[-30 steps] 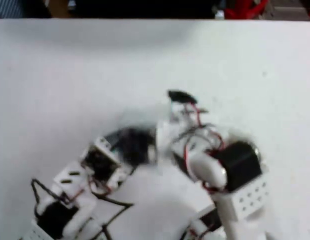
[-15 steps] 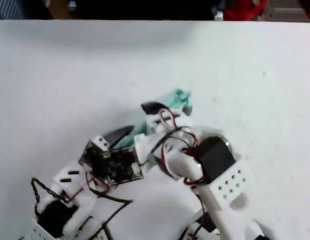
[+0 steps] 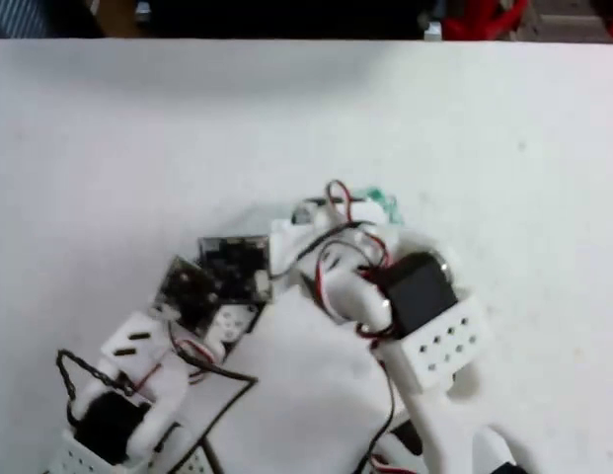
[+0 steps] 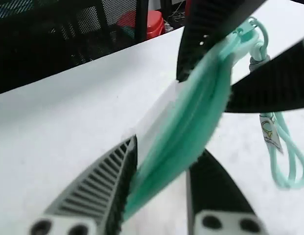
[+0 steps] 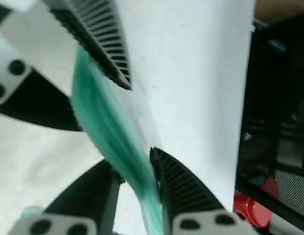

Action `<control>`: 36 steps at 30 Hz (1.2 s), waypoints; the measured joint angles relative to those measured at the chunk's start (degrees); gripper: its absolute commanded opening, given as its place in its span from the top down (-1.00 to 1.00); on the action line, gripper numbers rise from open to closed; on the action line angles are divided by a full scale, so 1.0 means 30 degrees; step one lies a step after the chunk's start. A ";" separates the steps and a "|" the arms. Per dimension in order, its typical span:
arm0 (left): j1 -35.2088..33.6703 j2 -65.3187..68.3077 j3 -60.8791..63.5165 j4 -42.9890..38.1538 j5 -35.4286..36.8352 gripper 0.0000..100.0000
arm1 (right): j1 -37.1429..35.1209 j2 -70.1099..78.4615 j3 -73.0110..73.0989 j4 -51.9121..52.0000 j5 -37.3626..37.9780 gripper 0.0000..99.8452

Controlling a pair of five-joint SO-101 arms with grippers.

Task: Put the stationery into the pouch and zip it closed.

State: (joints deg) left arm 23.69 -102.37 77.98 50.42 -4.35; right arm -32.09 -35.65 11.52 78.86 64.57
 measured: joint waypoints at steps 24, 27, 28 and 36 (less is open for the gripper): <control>-0.7297 -0.0293 -0.1172 -0.0176 0.5744 0.59 | 0.3516 0.3839 -0.4542 -0.0293 -1.2601 0.96; -0.7297 -0.0293 -0.1172 -0.0176 0.5802 0.59 | 0.5421 0.5978 -0.5128 -0.0879 -1.2806 0.96; -0.7267 -0.0293 -0.1172 -0.0176 0.5802 0.59 | 0.6125 0.6652 -0.5187 -0.1319 -1.2806 0.96; -0.7238 -0.0293 -0.1172 -0.0234 0.5802 0.64 | 1.0081 1.1370 -0.5480 -0.3458 -1.2835 0.96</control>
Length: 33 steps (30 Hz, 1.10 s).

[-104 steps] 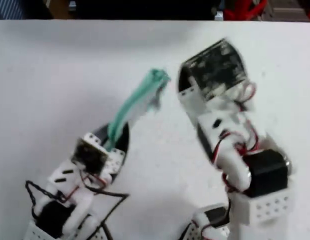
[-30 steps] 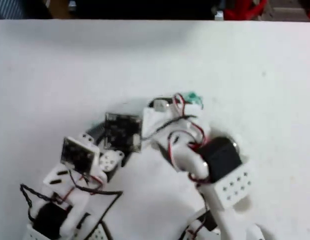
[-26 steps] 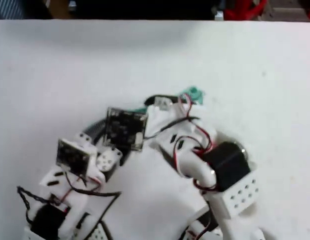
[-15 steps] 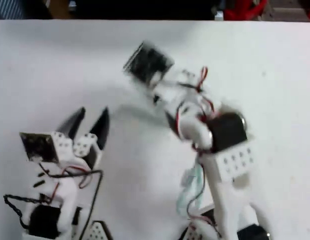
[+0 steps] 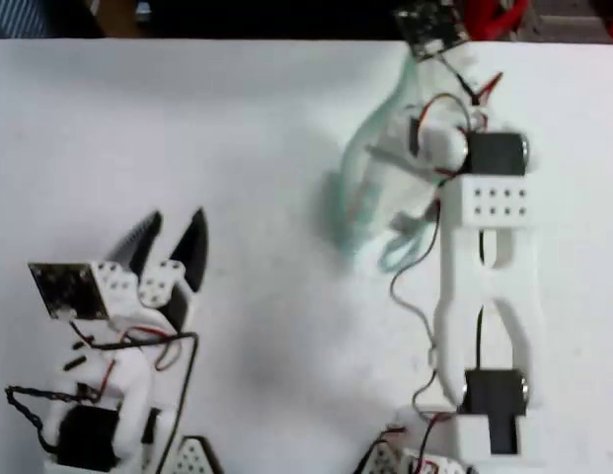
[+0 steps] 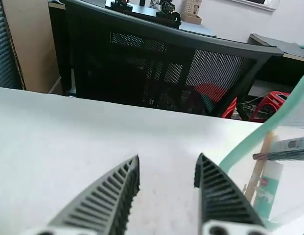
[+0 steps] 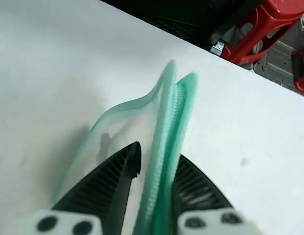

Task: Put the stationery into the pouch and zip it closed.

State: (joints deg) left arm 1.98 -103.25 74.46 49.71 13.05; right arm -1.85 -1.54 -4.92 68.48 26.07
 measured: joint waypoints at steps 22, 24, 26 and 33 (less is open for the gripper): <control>0.0586 0.0029 0.0821 -0.1231 -0.0029 0.65 | 0.1817 0.8117 0.0088 -0.0674 0.4777 0.96; 0.0586 0.0000 0.0938 -0.1407 -0.0352 0.65 | 0.0791 0.7853 0.0088 -0.0176 0.4835 0.96; 0.0615 0.0000 0.0938 -0.1407 -0.0527 0.65 | -0.0059 0.7560 0.0088 -0.0029 0.4894 0.96; 0.0674 0.0000 0.0938 -0.1407 -0.0821 0.64 | -0.0850 0.7473 0.0117 0.0029 0.6593 0.91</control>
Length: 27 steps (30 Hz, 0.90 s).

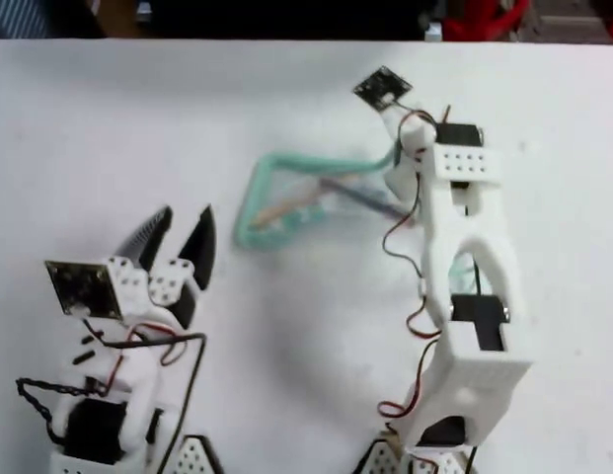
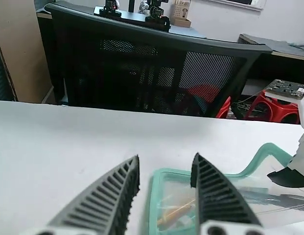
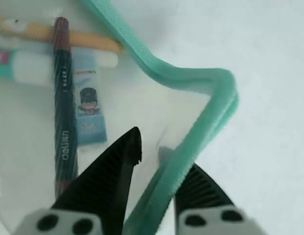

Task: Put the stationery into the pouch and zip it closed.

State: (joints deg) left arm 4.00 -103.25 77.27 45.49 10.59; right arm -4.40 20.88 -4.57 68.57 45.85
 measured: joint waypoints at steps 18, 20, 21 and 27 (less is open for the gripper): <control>0.0000 0.0000 0.0000 0.0000 0.0000 0.65 | -0.1963 -0.2374 -0.1084 0.6505 -0.0234 0.34; 0.0000 0.0000 0.0000 0.0000 0.0000 0.65 | -0.1377 -0.4015 -0.1289 0.7092 -0.0234 0.36; 0.0000 0.0000 0.0000 0.0000 0.0000 0.65 | -0.1026 -0.4864 -0.1348 0.7414 -0.0234 0.41; 0.0000 0.0000 0.0000 -0.0293 -0.1289 0.96 | 0.0264 -0.8850 -0.1348 0.9553 -0.2110 0.97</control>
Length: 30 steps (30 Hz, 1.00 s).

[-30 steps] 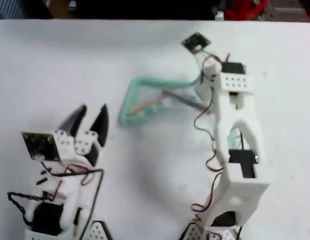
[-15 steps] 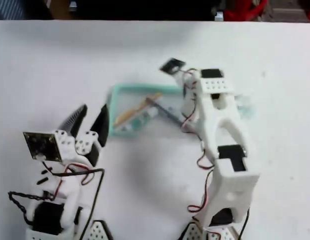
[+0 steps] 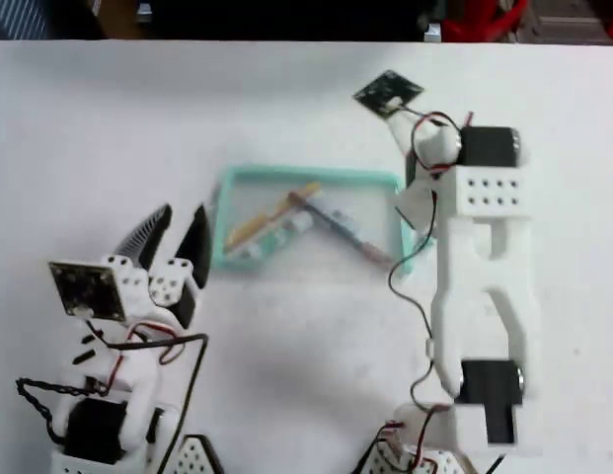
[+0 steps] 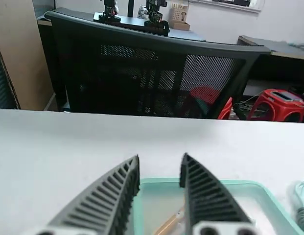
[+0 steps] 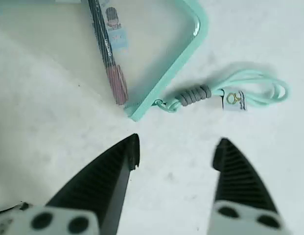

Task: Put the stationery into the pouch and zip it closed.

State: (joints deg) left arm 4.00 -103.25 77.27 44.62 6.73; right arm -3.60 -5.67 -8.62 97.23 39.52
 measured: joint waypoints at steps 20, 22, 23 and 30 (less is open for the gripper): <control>-0.1817 0.0088 -1.2278 1.0198 -0.9963 0.95 | -0.3692 -1.5297 0.4015 -0.0029 -0.7326 0.97; -0.1817 0.0088 -1.4447 1.1487 -1.0227 0.95 | -0.5099 -1.7875 0.3985 -0.0029 -0.7941 0.97; -0.1817 0.0088 -1.5443 1.2044 -1.0315 0.95 | -0.5538 -1.9194 0.3985 -0.0029 -0.8117 0.97; -0.2989 0.0029 -2.1421 1.5736 -1.0374 0.95 | -0.5392 -2.5084 0.3956 0.0000 -0.8293 0.97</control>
State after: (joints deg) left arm -4.97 -103.16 13.01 91.82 -24.40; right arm -19.78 -80.92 3.25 97.23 14.64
